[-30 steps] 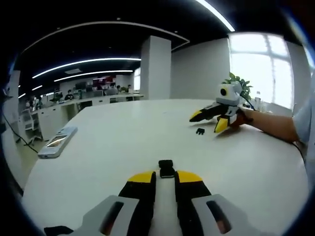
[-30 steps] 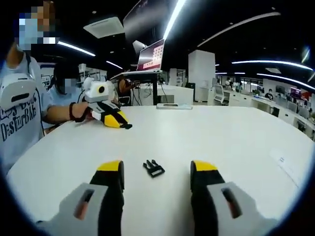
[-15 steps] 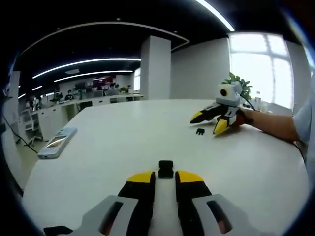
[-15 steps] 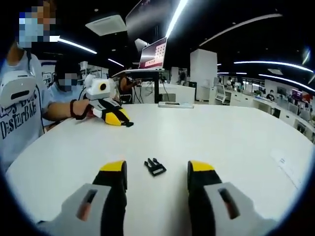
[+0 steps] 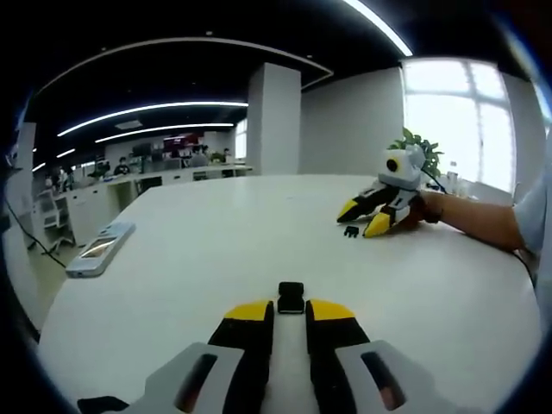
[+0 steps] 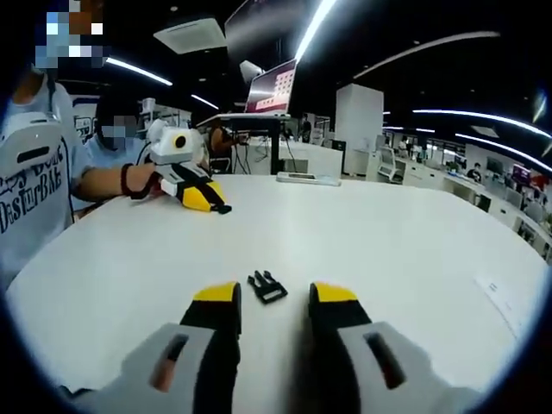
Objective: Snap the two parts of the plastic buckle together until the buckle closes and remains connected.
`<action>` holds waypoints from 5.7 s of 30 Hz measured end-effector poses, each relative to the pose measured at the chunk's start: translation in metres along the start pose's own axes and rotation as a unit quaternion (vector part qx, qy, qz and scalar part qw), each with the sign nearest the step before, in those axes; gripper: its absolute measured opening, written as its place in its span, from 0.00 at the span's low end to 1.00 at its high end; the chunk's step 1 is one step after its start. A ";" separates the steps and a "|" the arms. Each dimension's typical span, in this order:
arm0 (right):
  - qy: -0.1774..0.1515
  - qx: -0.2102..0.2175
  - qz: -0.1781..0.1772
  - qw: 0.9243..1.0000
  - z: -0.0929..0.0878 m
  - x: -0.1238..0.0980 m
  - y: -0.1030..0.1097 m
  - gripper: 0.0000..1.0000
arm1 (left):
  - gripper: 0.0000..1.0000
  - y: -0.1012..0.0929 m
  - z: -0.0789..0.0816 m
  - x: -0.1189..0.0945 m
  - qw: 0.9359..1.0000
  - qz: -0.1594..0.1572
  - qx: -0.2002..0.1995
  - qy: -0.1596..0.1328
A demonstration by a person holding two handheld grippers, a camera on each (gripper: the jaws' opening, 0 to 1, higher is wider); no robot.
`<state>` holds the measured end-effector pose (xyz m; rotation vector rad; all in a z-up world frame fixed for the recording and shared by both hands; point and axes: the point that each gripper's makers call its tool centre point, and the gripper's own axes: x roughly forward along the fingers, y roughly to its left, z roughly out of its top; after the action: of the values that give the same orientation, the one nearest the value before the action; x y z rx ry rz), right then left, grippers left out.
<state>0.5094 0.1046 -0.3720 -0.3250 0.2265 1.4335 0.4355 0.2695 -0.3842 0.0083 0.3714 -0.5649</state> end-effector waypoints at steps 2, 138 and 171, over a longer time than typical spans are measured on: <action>0.000 -0.003 0.011 1.000 0.000 0.001 0.004 0.20 | 0.15 0.000 0.000 0.000 1.000 0.000 0.000 0.000; -0.004 -0.035 0.154 0.987 0.028 0.055 0.107 0.13 | 0.12 -0.072 -0.011 -0.012 0.982 -0.177 0.064 0.010; -0.004 -0.052 0.143 0.988 0.028 0.054 0.108 0.13 | 0.12 -0.078 -0.009 -0.012 0.984 -0.168 0.066 0.007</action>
<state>0.4078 0.1758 -0.3734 -0.3832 0.1979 1.7340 0.3824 0.2111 -0.3813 0.0793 0.3511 -0.9235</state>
